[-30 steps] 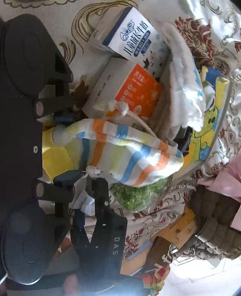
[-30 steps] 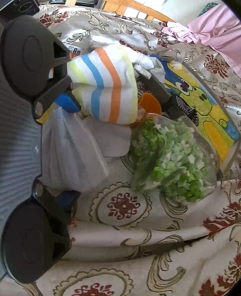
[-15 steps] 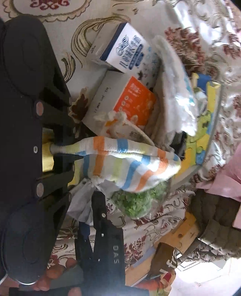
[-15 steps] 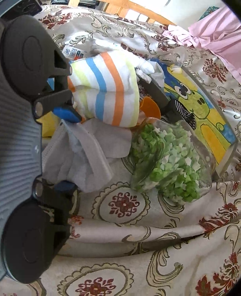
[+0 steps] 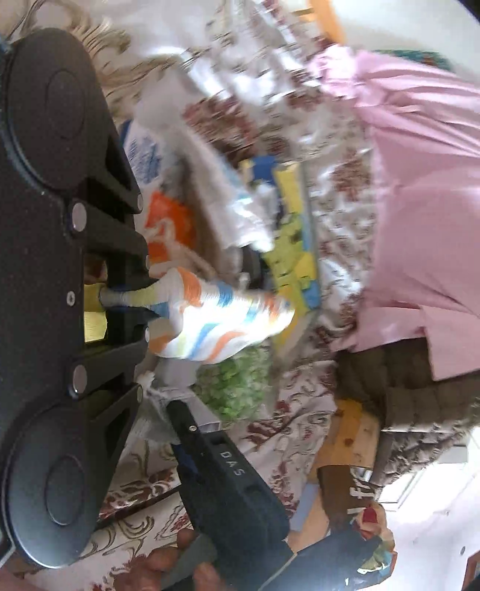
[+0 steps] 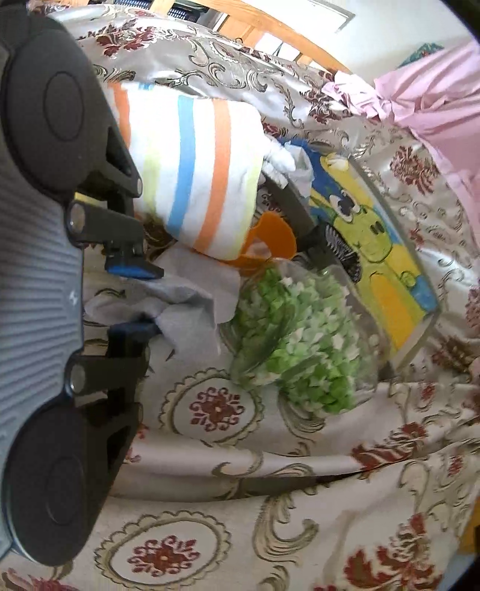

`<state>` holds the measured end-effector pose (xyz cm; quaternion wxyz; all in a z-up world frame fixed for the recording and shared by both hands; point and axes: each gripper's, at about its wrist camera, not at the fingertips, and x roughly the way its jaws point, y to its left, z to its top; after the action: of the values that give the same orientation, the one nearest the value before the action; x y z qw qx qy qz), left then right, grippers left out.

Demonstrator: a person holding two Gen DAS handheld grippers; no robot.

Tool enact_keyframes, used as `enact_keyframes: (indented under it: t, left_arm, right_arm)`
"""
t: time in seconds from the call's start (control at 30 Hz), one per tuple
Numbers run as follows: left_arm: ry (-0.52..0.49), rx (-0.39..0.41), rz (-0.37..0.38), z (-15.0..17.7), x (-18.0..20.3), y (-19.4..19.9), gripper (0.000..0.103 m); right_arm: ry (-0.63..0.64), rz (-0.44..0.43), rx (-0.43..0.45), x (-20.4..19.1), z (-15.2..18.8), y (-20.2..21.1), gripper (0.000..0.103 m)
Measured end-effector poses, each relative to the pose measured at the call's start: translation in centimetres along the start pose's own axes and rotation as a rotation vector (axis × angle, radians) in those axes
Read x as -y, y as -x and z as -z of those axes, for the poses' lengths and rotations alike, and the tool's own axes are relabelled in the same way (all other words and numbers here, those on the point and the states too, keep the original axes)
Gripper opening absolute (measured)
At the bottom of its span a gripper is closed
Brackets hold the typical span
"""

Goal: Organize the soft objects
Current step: 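Lift the striped sock with the left tool while the right tool lifts the grey mask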

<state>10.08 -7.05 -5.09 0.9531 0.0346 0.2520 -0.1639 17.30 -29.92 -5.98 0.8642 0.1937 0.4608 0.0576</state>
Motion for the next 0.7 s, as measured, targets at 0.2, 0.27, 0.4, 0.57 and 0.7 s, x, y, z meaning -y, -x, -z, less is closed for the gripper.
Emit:
enact_keyframes:
  t: [0.2, 0.27, 0.4, 0.57, 0.7]
  left_arm:
    - [-0.101, 0.115, -0.061, -0.6, 1.4, 2.8, 0.006]
    - [-0.078, 0.125, -0.053, -0.8, 1.3, 3.3, 0.006]
    - [0.031, 0.137, -0.02, -1.7, 0.1, 3.8, 0.006]
    - [0.136, 0.142, 0.0, -4.3, -1.5, 3.8, 0.006]
    - [0.251, 0.155, 0.033, -6.7, -3.4, 4.0, 0.006]
  right_arm:
    - [0.036, -0.032, 0.101, -0.7, 0.4, 2.7, 0.025]
    - [0.051, -0.05, 0.14, -1.0, 0.6, 3.6, 0.025]
    - [0.085, -0.069, 0.22, -1.5, 0.7, 5.1, 0.025]
    - [0.103, -0.113, 0.315, -1.9, 0.6, 6.5, 0.025]
    - [0.098, -0.152, 0.404, -1.9, 0.5, 7.6, 0.026]
